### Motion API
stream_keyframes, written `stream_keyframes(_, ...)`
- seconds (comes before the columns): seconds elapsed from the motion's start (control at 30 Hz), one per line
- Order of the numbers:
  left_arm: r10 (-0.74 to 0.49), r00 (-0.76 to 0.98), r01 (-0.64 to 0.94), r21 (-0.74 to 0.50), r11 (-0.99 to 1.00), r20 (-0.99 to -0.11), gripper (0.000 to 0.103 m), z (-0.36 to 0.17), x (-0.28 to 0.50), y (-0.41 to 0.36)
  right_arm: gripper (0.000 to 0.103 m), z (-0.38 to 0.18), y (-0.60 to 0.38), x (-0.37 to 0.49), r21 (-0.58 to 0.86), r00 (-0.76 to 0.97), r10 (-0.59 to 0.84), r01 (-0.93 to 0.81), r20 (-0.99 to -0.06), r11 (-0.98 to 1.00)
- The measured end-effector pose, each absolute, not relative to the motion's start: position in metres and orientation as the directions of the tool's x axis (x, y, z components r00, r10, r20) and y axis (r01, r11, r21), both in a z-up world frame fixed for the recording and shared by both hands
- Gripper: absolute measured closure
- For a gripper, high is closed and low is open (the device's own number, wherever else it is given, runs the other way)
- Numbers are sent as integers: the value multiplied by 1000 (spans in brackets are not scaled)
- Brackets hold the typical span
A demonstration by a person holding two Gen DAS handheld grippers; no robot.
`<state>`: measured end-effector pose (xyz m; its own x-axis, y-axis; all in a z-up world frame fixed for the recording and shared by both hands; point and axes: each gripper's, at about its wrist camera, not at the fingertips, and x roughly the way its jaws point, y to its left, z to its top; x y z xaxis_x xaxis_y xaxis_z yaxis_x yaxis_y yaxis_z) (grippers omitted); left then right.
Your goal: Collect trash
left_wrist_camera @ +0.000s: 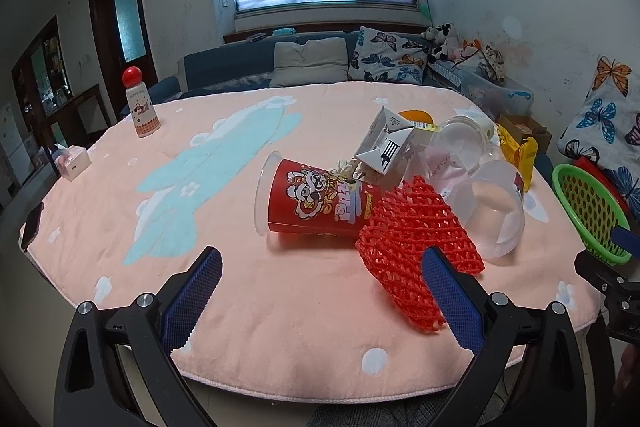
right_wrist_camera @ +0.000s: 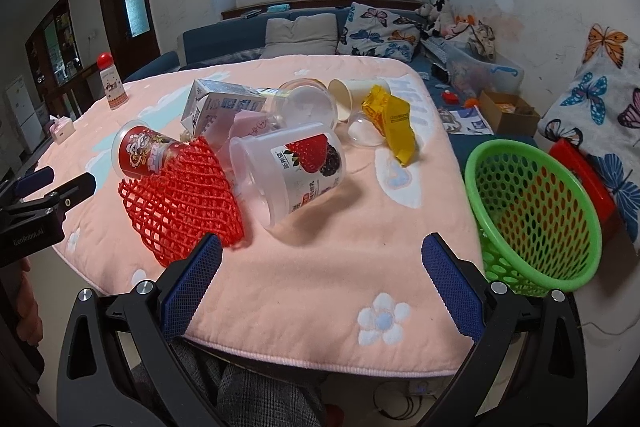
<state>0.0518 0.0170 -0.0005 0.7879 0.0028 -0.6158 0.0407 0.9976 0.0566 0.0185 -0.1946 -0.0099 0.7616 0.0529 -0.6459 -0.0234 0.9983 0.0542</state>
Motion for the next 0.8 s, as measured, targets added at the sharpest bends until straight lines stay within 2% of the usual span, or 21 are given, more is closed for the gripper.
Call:
stream_keyframes(0.33, -16, 752, 49, 31, 998, -659, 6, -12, 69, 16, 5, -8, -202, 50, 69, 745, 85, -53, -661, 996)
stream_keyframes(0.57, -40, 723, 62, 8, 998, -689, 6, -24, 80, 14, 8, -6, -224, 80, 52, 749, 58, -32, -660, 998)
stream_keyframes(0.8, -87, 683, 88, -36, 995, -725, 7, -38, 91, 12, 17, -10, -259, 126, 60, 740, 38, 3, -672, 998)
